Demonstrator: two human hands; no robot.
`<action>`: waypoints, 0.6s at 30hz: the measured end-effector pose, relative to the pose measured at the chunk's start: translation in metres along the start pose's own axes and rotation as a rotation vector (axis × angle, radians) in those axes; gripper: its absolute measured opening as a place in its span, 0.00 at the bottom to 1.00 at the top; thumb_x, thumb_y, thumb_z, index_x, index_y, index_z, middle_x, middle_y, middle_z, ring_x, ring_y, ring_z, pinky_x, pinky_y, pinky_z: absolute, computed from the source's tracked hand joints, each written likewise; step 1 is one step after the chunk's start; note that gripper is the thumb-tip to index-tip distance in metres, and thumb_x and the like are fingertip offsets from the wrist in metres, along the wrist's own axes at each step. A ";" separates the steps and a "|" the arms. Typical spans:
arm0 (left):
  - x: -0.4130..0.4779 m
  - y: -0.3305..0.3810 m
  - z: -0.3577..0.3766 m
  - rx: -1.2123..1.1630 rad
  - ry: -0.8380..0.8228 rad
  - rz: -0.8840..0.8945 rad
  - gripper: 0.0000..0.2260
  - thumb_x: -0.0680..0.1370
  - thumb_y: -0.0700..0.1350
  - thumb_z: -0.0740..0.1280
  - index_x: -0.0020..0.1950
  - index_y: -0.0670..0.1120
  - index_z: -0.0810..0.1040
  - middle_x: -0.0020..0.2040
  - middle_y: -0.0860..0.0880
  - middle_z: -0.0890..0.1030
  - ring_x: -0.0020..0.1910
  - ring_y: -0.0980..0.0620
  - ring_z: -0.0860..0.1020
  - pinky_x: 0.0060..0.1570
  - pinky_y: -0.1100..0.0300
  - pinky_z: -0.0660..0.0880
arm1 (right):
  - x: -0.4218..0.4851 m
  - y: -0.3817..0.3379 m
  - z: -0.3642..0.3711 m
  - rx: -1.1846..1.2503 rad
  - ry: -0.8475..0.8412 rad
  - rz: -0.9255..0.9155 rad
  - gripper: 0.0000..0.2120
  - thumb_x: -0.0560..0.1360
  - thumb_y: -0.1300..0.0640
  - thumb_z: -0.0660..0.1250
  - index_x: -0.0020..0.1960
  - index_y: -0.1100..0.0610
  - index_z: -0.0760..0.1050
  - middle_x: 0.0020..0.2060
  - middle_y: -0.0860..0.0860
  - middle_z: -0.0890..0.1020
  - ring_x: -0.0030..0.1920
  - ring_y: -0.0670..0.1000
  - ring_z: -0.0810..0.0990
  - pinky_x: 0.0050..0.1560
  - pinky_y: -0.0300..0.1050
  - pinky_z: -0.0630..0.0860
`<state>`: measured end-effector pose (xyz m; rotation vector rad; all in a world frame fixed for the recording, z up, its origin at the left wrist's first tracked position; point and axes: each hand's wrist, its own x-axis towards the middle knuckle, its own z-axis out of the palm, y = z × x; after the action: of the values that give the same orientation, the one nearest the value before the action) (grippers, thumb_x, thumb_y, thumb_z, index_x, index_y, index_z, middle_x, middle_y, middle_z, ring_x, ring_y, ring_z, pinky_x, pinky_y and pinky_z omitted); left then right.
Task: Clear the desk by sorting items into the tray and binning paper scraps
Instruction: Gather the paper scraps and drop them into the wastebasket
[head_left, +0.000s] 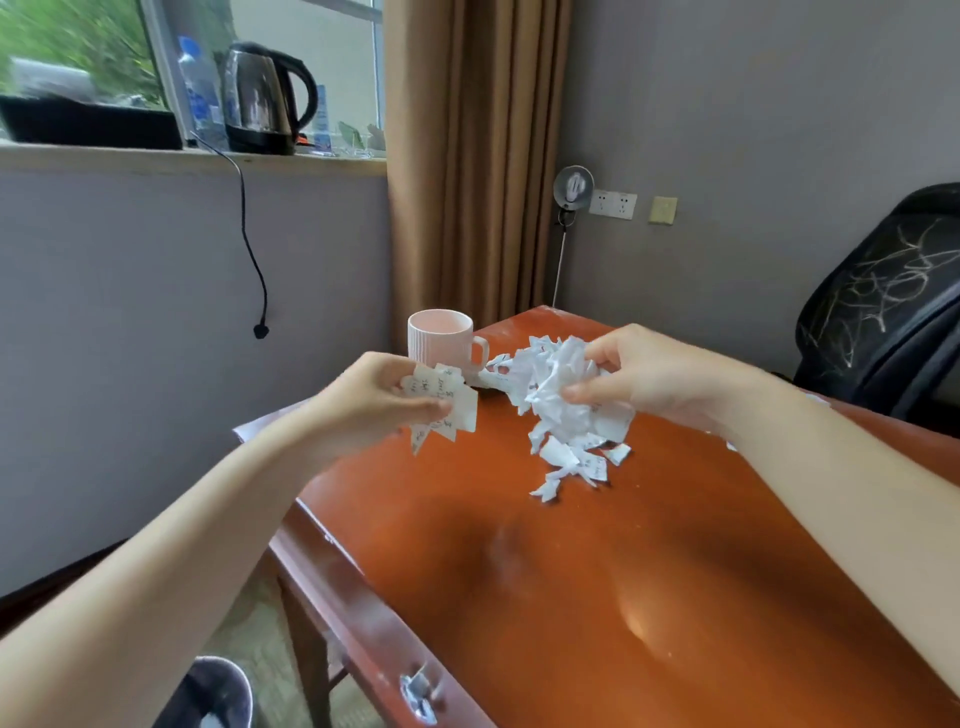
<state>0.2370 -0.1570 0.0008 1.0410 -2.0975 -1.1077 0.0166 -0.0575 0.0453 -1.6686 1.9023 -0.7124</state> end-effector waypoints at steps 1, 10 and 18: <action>-0.003 -0.002 -0.008 -0.019 0.017 0.001 0.03 0.74 0.41 0.69 0.46 0.47 0.82 0.38 0.50 0.82 0.27 0.64 0.75 0.27 0.72 0.69 | 0.007 -0.009 0.004 0.025 -0.014 -0.025 0.07 0.74 0.56 0.70 0.40 0.58 0.78 0.46 0.54 0.79 0.51 0.50 0.78 0.42 0.33 0.71; -0.043 -0.053 -0.090 0.006 0.245 -0.083 0.05 0.74 0.41 0.70 0.49 0.42 0.82 0.42 0.47 0.84 0.38 0.55 0.79 0.37 0.64 0.76 | 0.063 -0.082 0.084 0.115 -0.145 -0.189 0.20 0.74 0.57 0.70 0.24 0.51 0.74 0.26 0.40 0.71 0.25 0.36 0.73 0.31 0.28 0.67; -0.102 -0.161 -0.143 -0.025 0.426 -0.348 0.04 0.74 0.38 0.70 0.45 0.37 0.80 0.33 0.47 0.77 0.24 0.61 0.72 0.27 0.69 0.71 | 0.109 -0.137 0.222 -0.006 -0.275 -0.249 0.14 0.72 0.61 0.69 0.30 0.57 0.68 0.26 0.48 0.66 0.27 0.46 0.65 0.27 0.37 0.63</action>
<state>0.4604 -0.1930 -0.0741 1.5189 -1.6016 -0.9563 0.2537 -0.1933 -0.0288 -1.9193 1.5260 -0.5357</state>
